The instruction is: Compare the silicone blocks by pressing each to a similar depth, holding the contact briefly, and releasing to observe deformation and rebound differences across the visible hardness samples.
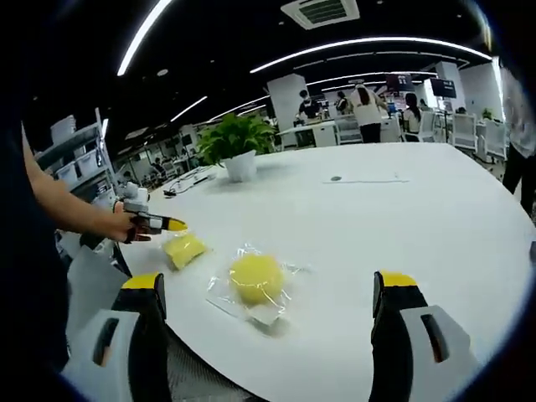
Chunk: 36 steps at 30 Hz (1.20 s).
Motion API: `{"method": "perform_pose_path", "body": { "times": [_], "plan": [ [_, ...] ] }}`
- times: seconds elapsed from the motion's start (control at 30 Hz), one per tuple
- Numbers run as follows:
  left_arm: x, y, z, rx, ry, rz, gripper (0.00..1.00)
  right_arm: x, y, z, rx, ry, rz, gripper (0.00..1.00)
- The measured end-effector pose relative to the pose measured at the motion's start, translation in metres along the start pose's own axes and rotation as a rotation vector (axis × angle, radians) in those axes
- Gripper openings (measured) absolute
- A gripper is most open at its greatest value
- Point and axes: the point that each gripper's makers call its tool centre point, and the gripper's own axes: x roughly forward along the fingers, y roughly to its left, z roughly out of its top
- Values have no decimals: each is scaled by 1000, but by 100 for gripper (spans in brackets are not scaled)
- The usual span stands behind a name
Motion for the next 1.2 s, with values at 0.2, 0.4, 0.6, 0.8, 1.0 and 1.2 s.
{"method": "perform_pose_path", "body": {
  "times": [0.2,0.4,0.6,0.8,1.0,1.2],
  "plan": [
    [-48,-20,25,87,-77,-115,100,-1,-3,9,-29,-15,1,96],
    [-88,-10,27,80,-111,-120,100,2,-1,3,-22,3,-2,96],
    [-124,4,36,68,-189,-52,100,0,5,-1,-61,21,-19,96],
    [-142,0,24,44,-198,-44,100,-9,0,-2,-3,-16,-27,96],
    [-147,-5,12,32,-188,-38,100,-4,10,1,-26,0,2,96],
    [-147,-14,16,45,-182,-61,100,-1,16,2,-35,13,20,96]
  ]
}}
